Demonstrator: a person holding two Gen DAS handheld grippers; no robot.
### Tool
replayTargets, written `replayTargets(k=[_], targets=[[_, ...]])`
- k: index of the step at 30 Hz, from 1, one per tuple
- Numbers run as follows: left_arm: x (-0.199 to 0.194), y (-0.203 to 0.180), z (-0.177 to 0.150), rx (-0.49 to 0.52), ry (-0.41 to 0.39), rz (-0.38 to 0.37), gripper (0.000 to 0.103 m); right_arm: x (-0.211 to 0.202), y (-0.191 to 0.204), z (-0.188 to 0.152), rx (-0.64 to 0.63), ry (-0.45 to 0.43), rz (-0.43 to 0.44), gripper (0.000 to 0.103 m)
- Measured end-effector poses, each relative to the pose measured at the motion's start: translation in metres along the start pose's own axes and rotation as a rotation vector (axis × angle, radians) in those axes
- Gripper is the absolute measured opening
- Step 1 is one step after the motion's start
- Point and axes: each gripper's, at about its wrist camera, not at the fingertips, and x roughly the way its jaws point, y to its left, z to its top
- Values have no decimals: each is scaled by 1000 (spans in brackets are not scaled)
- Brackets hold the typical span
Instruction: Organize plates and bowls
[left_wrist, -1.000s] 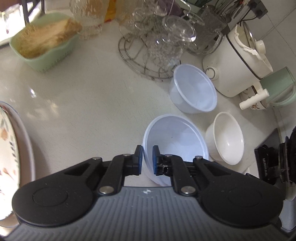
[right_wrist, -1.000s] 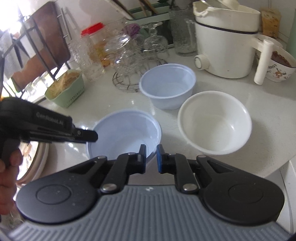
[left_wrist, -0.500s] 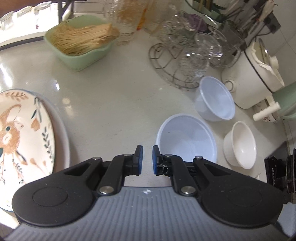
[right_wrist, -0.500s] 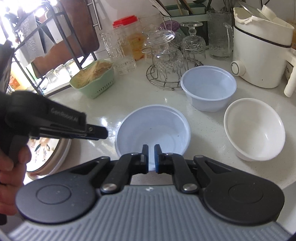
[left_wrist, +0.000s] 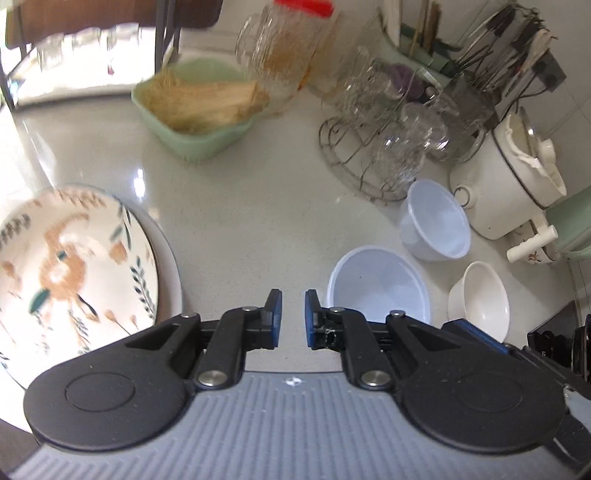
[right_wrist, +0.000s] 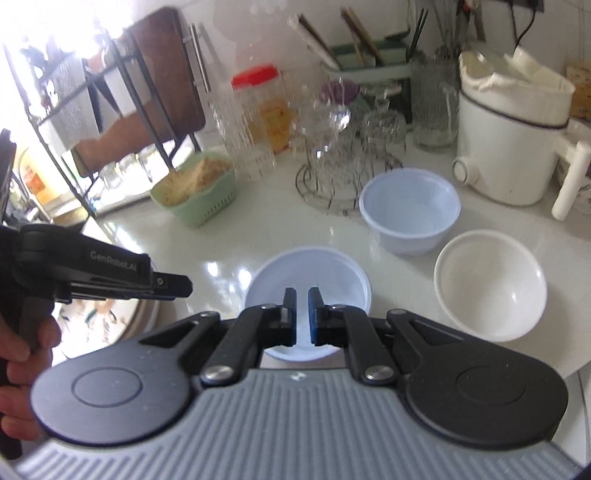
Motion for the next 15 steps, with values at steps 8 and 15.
replayTargets(k=[8,15], targets=[[-50,-1,18,37,-82,-52,14,-39,16,24,50,-100,-14,9],[-80,16,25,91,-111,-76,14,-58,40,38,45,-133,-43,9]])
